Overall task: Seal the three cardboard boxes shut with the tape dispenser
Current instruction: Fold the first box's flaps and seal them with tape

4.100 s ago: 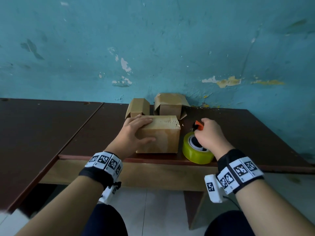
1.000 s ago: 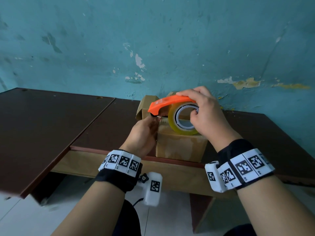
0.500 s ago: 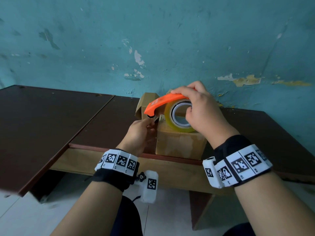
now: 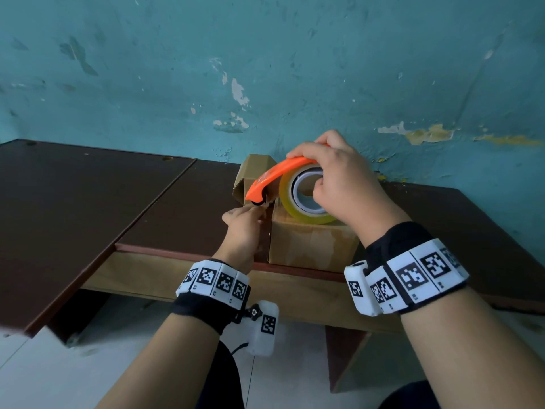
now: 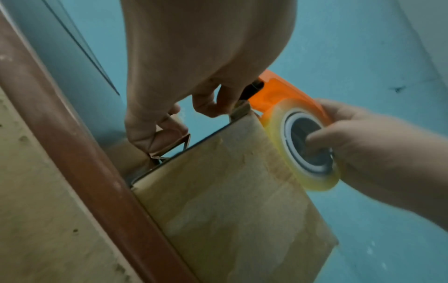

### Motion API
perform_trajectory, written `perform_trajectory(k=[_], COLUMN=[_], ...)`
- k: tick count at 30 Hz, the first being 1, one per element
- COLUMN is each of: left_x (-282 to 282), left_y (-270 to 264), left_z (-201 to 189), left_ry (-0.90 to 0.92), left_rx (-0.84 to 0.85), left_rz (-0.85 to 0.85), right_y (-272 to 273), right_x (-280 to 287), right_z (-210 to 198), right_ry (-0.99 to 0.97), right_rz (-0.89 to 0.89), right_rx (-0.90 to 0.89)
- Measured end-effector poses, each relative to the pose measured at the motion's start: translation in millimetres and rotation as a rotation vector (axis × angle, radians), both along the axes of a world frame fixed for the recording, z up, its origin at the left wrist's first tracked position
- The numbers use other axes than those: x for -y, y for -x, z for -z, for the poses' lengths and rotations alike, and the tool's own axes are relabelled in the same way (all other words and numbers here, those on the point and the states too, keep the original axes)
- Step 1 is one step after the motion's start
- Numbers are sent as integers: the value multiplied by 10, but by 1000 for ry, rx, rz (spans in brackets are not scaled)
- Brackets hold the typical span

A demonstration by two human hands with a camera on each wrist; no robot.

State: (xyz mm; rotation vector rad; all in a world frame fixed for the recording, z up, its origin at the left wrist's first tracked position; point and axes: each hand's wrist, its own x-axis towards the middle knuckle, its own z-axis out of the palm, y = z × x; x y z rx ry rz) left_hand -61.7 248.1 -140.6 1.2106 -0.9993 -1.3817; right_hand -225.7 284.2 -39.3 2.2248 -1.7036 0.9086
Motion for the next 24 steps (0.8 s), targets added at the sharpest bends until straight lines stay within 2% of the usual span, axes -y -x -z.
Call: perform_trajectory(k=[5,10,15,24], left_x=[58,43,35,35], left_y=[85,101,126,108], left_z=[136,91,31,76], left_ry=[11,-3,120,135], left_rx=[12,59,230,356], left_rz=[-13,-9,70,71], right_y=[-66,-106,-67,-86], right_x=[-17,-10,0,-2], right_z=[-56,-68,-47,-62], right_ry=[-27,-32,-32,-43], right_rz=[1,4,25,10], right_rx=[-15,-26,23,22])
